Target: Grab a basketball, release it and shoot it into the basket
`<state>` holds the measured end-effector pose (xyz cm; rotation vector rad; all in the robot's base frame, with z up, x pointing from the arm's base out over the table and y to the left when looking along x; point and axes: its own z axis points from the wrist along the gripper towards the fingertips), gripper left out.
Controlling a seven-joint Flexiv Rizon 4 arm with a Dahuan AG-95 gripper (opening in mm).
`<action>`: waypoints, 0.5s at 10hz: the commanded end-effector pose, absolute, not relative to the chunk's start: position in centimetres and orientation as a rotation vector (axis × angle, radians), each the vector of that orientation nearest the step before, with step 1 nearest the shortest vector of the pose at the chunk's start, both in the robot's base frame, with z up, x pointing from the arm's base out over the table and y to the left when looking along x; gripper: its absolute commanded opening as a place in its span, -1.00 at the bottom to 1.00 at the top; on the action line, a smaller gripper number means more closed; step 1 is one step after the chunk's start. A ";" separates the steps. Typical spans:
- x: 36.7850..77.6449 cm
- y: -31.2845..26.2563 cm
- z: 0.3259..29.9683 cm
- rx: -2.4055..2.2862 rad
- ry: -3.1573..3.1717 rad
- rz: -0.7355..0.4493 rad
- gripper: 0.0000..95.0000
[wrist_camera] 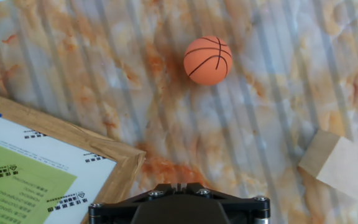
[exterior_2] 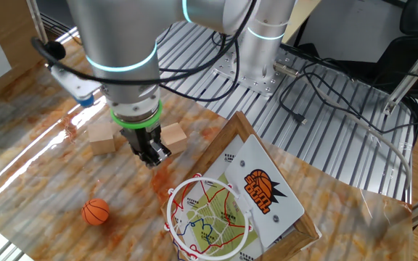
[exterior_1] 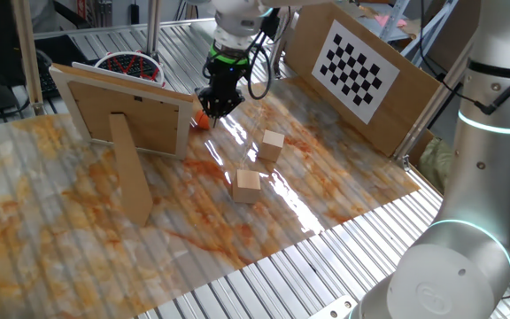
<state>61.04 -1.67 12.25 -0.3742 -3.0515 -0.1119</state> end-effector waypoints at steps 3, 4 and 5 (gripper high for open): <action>60.8 -1.7 12.3 -0.375 -3.076 -0.082 -1.00; 60.8 -1.7 12.3 -0.373 -3.083 -0.075 -1.00; 60.8 -1.7 12.3 -0.362 -3.080 -0.069 -1.00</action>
